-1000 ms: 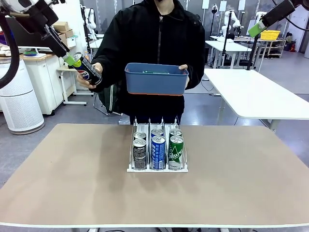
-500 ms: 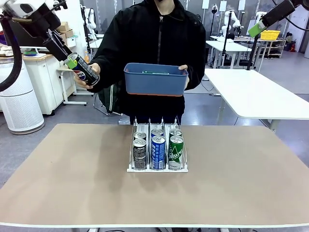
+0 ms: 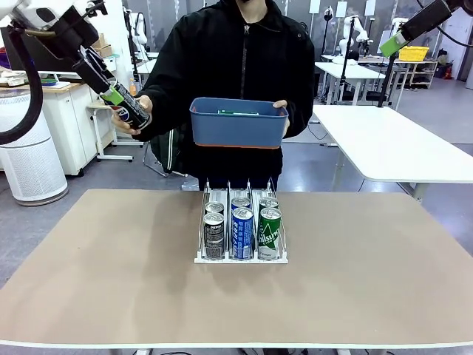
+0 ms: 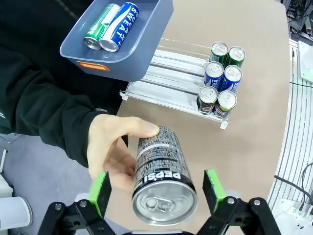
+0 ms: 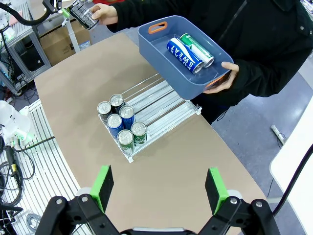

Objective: Fill the beverage cans into the dispenser.
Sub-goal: Pick up the Pepsi coke handed by the human.

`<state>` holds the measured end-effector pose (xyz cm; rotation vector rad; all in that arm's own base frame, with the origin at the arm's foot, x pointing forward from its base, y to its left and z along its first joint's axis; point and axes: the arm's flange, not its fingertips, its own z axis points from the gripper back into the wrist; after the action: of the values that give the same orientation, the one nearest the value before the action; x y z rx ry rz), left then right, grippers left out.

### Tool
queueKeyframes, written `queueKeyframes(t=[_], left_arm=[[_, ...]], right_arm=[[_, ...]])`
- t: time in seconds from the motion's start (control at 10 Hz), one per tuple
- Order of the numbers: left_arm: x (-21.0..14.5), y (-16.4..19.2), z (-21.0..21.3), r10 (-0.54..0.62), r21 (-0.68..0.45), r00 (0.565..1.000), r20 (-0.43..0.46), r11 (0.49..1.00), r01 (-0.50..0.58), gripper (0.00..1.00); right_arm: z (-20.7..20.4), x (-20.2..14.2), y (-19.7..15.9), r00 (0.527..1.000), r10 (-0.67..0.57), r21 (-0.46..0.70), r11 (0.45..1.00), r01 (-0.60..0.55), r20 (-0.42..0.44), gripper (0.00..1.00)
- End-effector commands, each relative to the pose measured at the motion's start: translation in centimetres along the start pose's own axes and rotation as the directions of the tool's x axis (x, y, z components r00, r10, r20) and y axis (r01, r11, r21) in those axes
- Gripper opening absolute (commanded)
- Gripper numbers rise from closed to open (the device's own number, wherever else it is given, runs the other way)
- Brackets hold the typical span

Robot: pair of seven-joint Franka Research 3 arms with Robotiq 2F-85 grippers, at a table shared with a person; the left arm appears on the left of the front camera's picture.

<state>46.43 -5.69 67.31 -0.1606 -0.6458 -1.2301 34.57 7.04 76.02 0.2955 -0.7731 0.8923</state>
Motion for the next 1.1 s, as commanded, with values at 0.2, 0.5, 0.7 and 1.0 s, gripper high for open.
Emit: queueKeyframes(t=[0.2, 0.5, 0.7, 1.0], left_arm=[[-0.92, 0.96, -0.23, 0.015, -0.015, 1.000, -0.001, 1.000, -0.015, 1.00], [-1.07, 1.40, -0.45, 0.048, -0.044, 0.998, 0.035, 0.998, -0.046, 1.00], [-0.94, 0.83, -0.62, 0.035, -0.008, 0.999, 0.000, 0.999, -0.035, 1.00], [-0.94, 0.83, -0.62, 0.035, -0.008, 0.999, 0.000, 0.999, -0.035, 1.00]], right_arm=[[-0.11, -0.09, 0.02, 1.000, 0.001, 0.000, 1.000, -0.001, -0.003, 1.00], [-0.11, -0.09, 0.02, 1.000, 0.001, 0.000, 1.000, -0.001, -0.003, 1.00], [-0.11, -0.09, 0.02, 1.000, 0.001, 0.000, 1.000, -0.001, -0.003, 1.00], [-0.11, -0.09, 0.02, 1.000, 0.001, 0.000, 1.000, -0.001, -0.003, 1.00]])
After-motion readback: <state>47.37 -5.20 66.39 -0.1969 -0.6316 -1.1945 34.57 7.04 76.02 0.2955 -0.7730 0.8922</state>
